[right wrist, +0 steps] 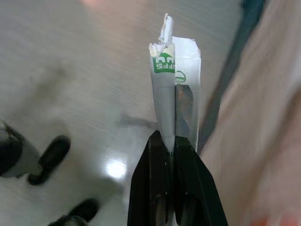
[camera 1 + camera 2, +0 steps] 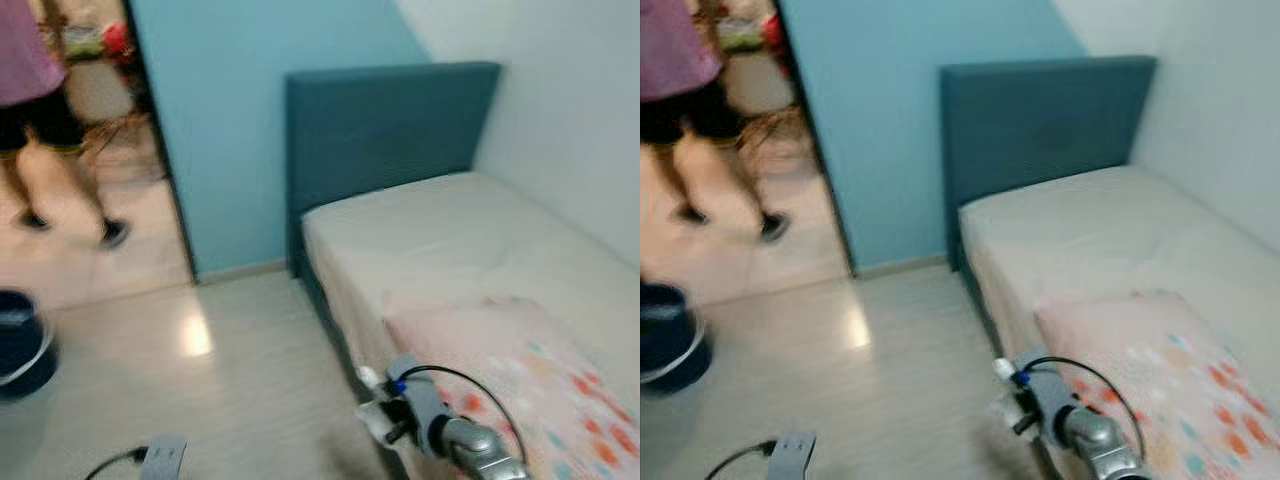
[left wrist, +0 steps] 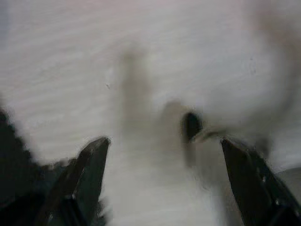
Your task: Clean up the room
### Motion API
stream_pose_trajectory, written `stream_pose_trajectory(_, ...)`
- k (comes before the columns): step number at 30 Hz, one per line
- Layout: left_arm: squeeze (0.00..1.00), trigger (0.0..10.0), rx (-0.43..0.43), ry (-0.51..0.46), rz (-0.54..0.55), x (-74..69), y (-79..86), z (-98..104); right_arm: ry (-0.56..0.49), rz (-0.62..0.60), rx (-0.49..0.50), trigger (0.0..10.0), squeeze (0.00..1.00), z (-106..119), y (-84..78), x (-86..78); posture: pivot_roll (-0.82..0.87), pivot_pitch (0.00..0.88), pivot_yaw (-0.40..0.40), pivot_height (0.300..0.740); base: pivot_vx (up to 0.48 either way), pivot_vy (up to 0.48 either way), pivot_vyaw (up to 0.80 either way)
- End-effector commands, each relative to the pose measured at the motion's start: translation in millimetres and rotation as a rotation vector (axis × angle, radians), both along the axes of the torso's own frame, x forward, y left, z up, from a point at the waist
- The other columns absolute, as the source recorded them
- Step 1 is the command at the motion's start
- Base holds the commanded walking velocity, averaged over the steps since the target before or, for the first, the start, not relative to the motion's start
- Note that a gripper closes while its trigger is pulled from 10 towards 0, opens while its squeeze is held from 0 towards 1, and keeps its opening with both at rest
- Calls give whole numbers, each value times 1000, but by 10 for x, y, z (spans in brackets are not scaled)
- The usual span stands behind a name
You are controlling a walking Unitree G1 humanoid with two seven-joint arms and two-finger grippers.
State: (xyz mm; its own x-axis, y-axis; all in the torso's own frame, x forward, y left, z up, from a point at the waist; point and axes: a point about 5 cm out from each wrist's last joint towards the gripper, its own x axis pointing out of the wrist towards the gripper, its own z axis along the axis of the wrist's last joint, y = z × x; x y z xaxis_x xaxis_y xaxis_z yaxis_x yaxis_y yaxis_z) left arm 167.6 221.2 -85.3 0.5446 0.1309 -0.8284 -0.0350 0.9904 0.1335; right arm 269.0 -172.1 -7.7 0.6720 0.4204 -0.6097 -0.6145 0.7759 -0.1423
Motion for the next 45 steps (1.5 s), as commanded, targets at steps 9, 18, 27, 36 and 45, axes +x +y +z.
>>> stream_pose_trajectory(9, 0, 10000, -24, -6, -16, 22, -117, -12, 241, -163, -203, 10000, 0, -490, -600, -659, -16, 0, -73, 740, 480, 0, 799)
stream_pose_trajectory(18, 0, 10000, -22, -1, -12, 8, -108, -18, 369, -212, -222, 10000, 0, -716, -594, -1037, -9, 0, -71, 740, 480, 0, 796)
stream_pose_trajectory(27, 0, 10000, -21, -11, -20, 55, -114, 2, 414, -221, -202, 10000, 0, -781, -549, -1154, -15, 0, -66, 740, 480, 0, 795)
stream_pose_trajectory(36, 0, 10000, -26, -7, -26, 45, -153, -10, 446, -221, -199, 10000, 0, -826, -545, -1268, -18, 0, -67, 740, 480, 0, 794)
stream_pose_trajectory(45, 0, 10000, -26, -2, -25, 17, -148, -21, 433, -224, -216, 10000, 0, -805, -615, -1259, -18, 0, -69, 740, 480, 0, 794)
